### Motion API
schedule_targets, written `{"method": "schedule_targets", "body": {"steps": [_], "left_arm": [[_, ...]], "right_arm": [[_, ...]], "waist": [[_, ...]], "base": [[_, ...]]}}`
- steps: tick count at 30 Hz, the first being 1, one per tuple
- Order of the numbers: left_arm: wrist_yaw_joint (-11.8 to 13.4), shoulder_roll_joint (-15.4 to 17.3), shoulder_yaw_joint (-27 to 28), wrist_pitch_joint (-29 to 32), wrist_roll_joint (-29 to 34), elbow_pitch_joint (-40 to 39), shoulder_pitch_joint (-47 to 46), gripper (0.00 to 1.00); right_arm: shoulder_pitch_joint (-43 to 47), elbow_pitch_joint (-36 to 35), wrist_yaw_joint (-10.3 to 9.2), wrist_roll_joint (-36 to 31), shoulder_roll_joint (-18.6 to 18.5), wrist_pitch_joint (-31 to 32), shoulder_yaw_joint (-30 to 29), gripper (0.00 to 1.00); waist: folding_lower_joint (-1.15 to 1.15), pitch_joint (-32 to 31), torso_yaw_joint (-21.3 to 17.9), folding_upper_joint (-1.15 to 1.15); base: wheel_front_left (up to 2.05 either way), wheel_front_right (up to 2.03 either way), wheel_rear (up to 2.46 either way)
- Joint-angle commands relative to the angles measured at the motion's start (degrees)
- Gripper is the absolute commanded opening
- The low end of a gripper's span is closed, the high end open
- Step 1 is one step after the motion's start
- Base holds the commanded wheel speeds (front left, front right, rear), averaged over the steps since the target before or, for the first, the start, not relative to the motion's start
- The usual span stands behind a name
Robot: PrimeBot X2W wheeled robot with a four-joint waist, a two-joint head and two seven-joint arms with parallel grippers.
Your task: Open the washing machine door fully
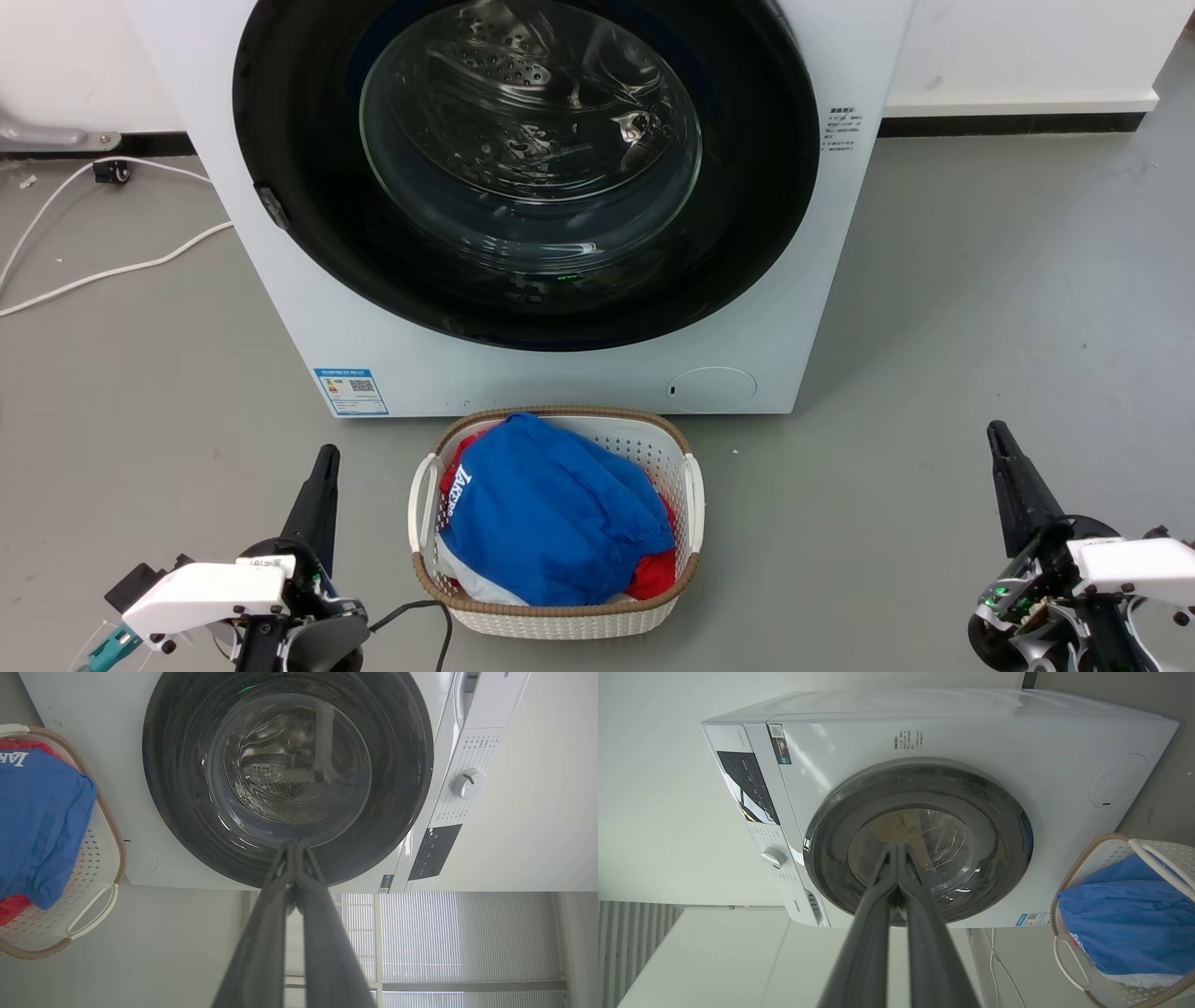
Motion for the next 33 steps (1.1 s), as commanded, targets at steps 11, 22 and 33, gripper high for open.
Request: {"method": "schedule_targets", "body": {"steps": [11, 22, 33], "left_arm": [[0.0, -0.1, -1.4, -1.1, 0.1, 0.4, 0.8, 1.0], [0.0, -0.1, -3.7, -4.2, 9.5, -2.8, 0.8, 1.0], [0.0, 0.5, -6.1, -6.9, 26.2, -5.1, 1.0, 1.0]], "right_arm": [[1.0, 0.1, -0.01, -0.2, 0.1, -1.1, 1.1, 1.0], [1.3, -2.3, 0.01, -10.5, 0.1, -4.2, 2.6, 1.0], [2.0, -5.1, 0.03, -27.1, 0.2, -6.8, 4.0, 1.0]], "waist": [[0.0, 0.0, 0.0, 0.0], [0.0, -0.1, 0.0, 0.0], [0.0, -0.1, -0.1, 0.0]], "base": [[0.0, 0.0, 0.0], [0.0, 0.0, 0.0], [0.0, 0.0, 0.0]]}}
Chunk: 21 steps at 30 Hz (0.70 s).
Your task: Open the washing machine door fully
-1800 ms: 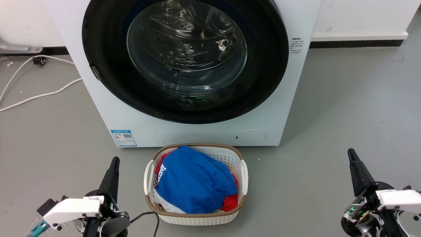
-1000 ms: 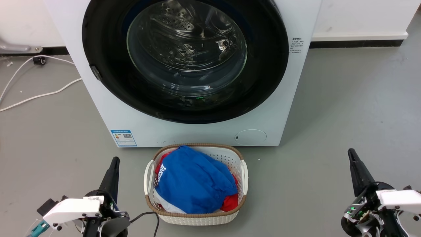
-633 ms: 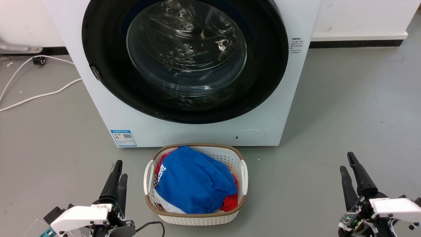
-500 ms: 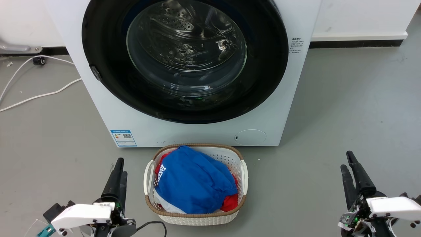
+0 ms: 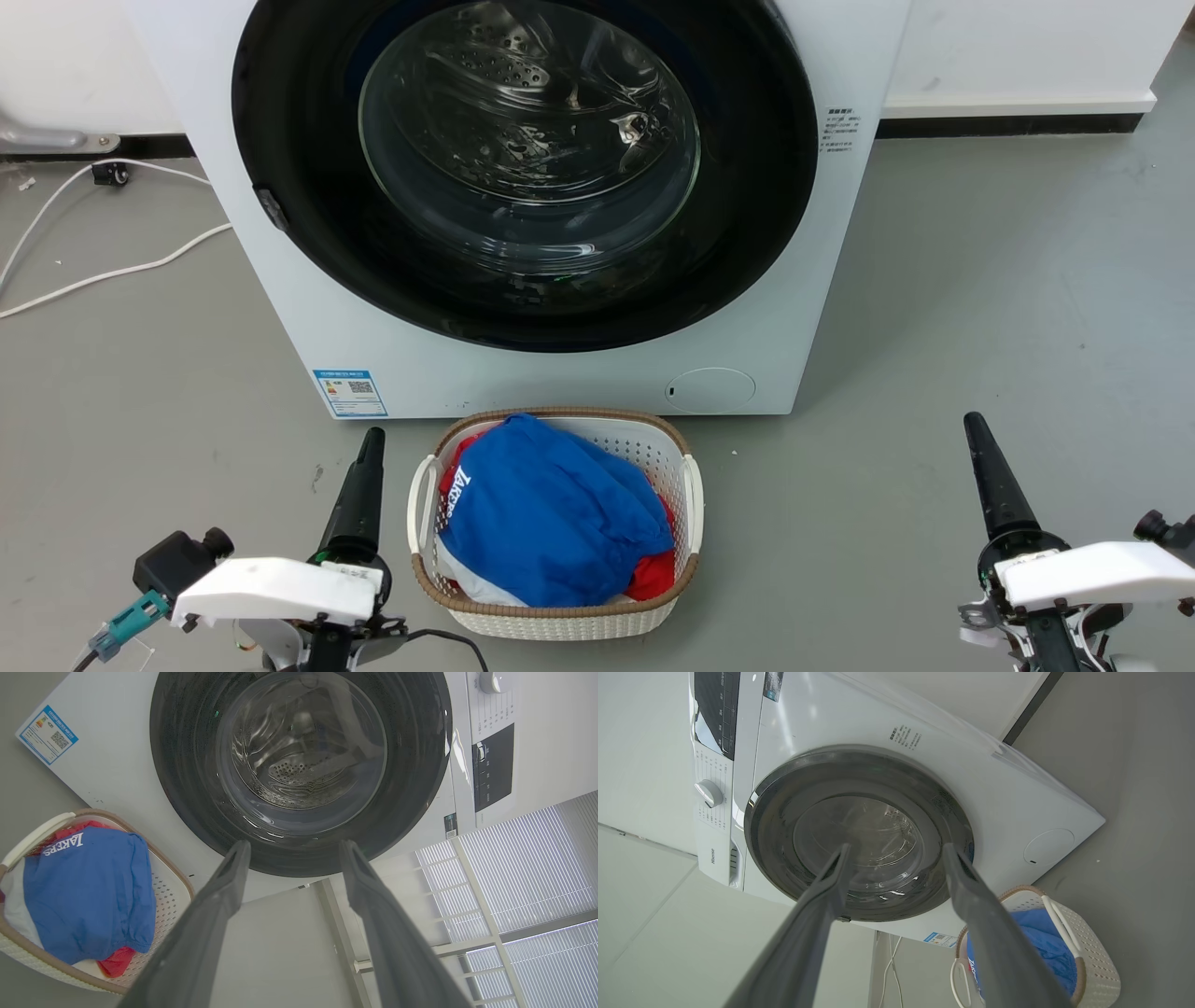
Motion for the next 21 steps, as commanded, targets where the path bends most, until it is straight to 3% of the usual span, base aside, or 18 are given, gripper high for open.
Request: {"method": "schedule_targets", "body": {"steps": [1, 21], "left_arm": [[-0.1, 0.5, -0.4, -0.6, 3.2, -1.4, -0.9, 1.0], [2.6, 3.4, -5.5, -4.6, 24.8, -2.6, -2.0, 1.0]], "right_arm": [[-0.3, -1.5, 0.04, -2.7, -0.1, -0.6, 0.1, 1.0], [1.0, -4.9, 0.07, -24.9, 0.0, -1.6, 0.0, 1.0]], "waist": [[0.0, 0.0, 0.0, 0.0], [0.0, -0.3, 0.6, 0.0]], "base": [[0.0, 0.0, 0.0], [0.0, 0.0, 0.0]]}}
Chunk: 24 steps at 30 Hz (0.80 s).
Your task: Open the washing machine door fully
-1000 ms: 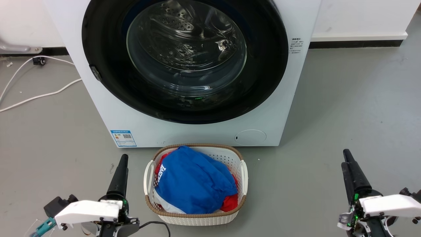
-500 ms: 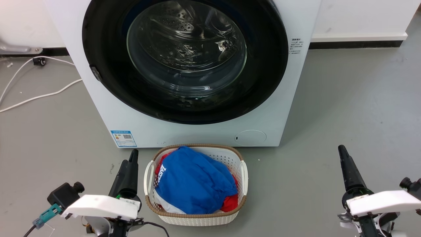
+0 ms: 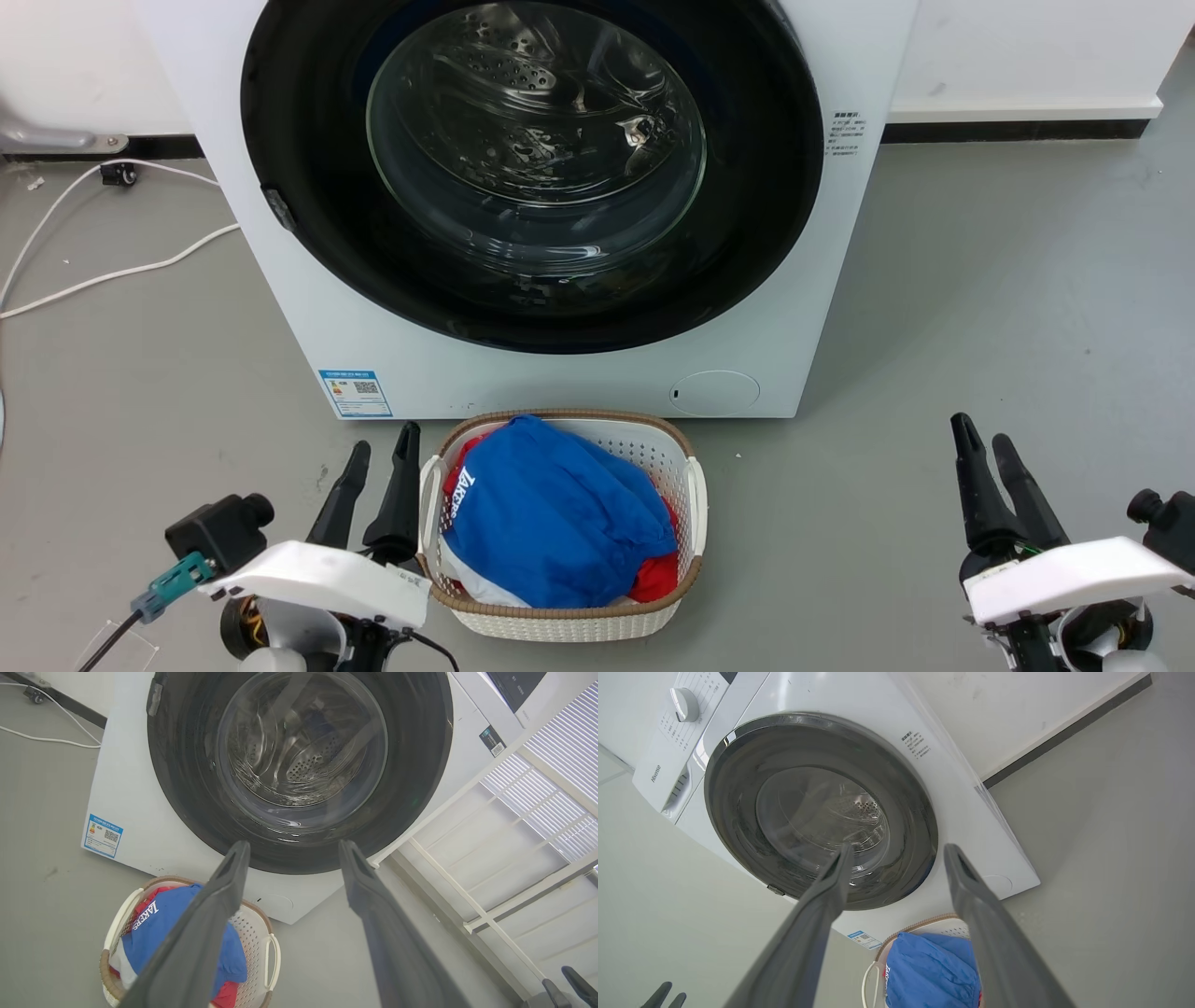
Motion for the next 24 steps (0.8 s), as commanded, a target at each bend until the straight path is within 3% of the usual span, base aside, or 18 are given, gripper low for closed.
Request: {"method": "schedule_targets", "body": {"steps": [1, 24], "left_arm": [[0.3, 0.6, -0.4, -0.5, 1.6, -1.0, -1.6, 1.0], [4.1, 3.4, -5.5, -4.3, 16.4, 0.4, -2.4, 1.0]], "right_arm": [[-0.3, -1.1, 0.07, -1.8, -0.1, -0.4, 0.1, 1.0], [1.5, -4.7, 0.1, -21.0, 0.0, -1.1, -0.1, 1.0]], "waist": [[0.0, 0.0, 0.0, 0.0], [0.0, -0.1, -0.1, 0.0]], "base": [[0.0, 0.0, 0.0], [0.0, 0.0, 0.0]]}}
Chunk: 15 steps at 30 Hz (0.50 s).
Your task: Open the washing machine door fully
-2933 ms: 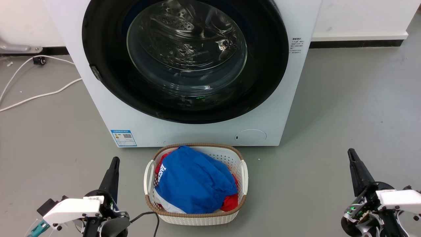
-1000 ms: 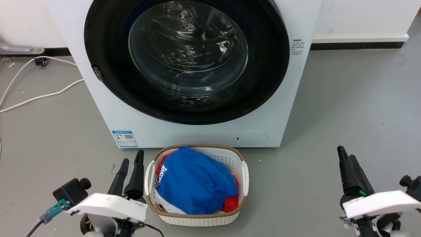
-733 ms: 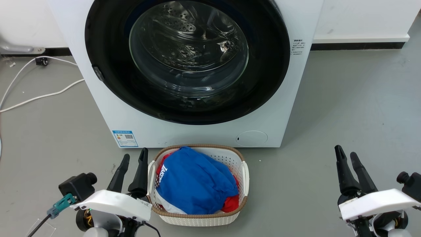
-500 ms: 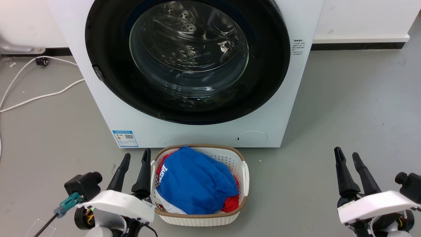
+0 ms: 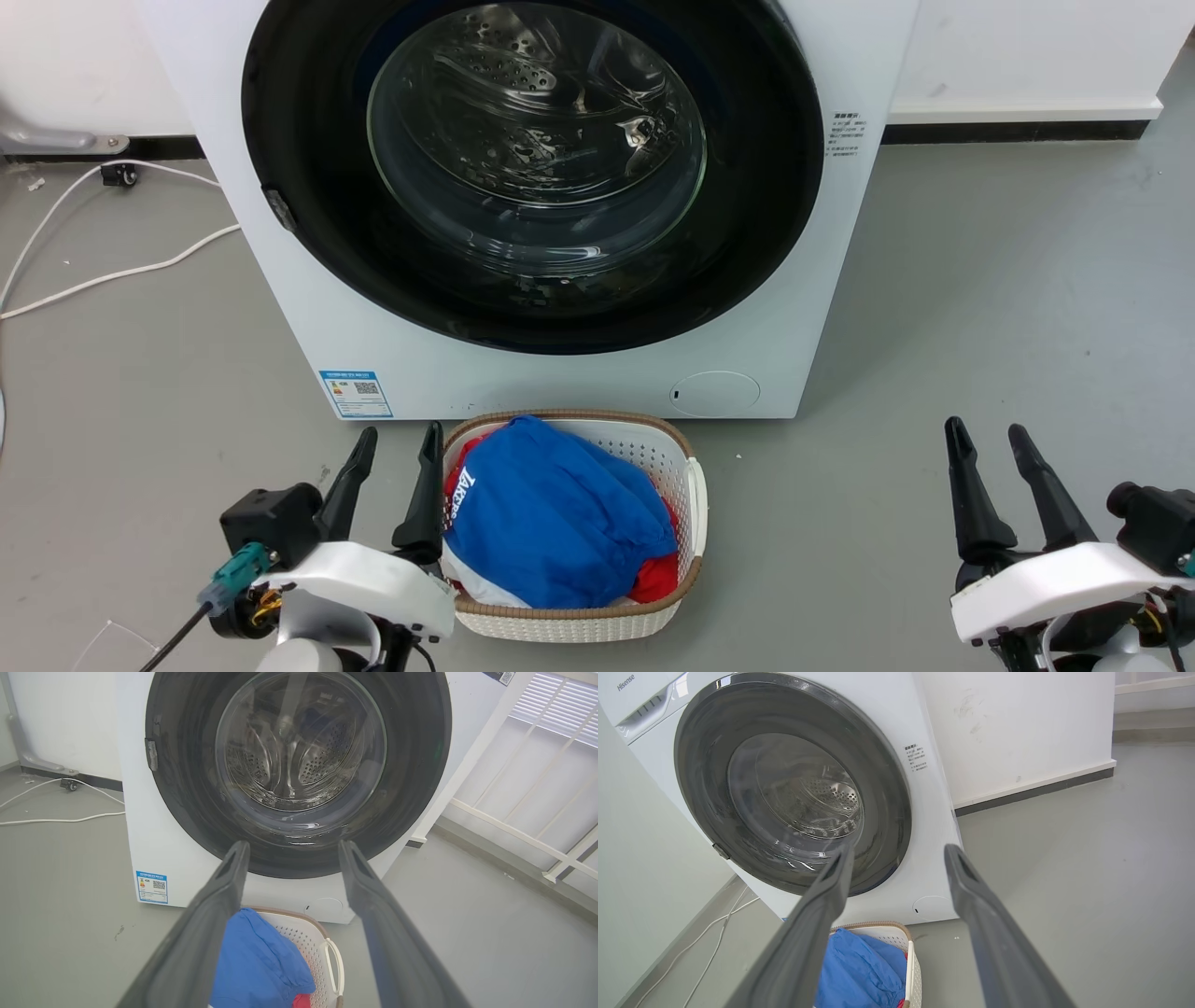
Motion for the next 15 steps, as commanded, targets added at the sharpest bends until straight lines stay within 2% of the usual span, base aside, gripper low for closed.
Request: {"method": "schedule_targets", "body": {"steps": [1, 15], "left_arm": [[0.3, 0.6, -0.2, -0.5, 1.3, -0.4, -1.0, 1.0], [1.8, 1.1, -2.2, -2.5, 8.2, 0.6, -1.0, 1.0]], "right_arm": [[0.1, -0.8, 0.09, -1.3, 0.0, -0.6, 0.0, 1.0], [1.3, -2.5, 0.1, -10.7, 0.1, -0.8, 0.0, 1.0]], "waist": [[0.0, 0.0, 0.0, 0.0], [0.0, -0.1, -0.2, 0.0]], "base": [[0.0, 0.0, 0.0], [0.0, 0.0, 0.0]]}}
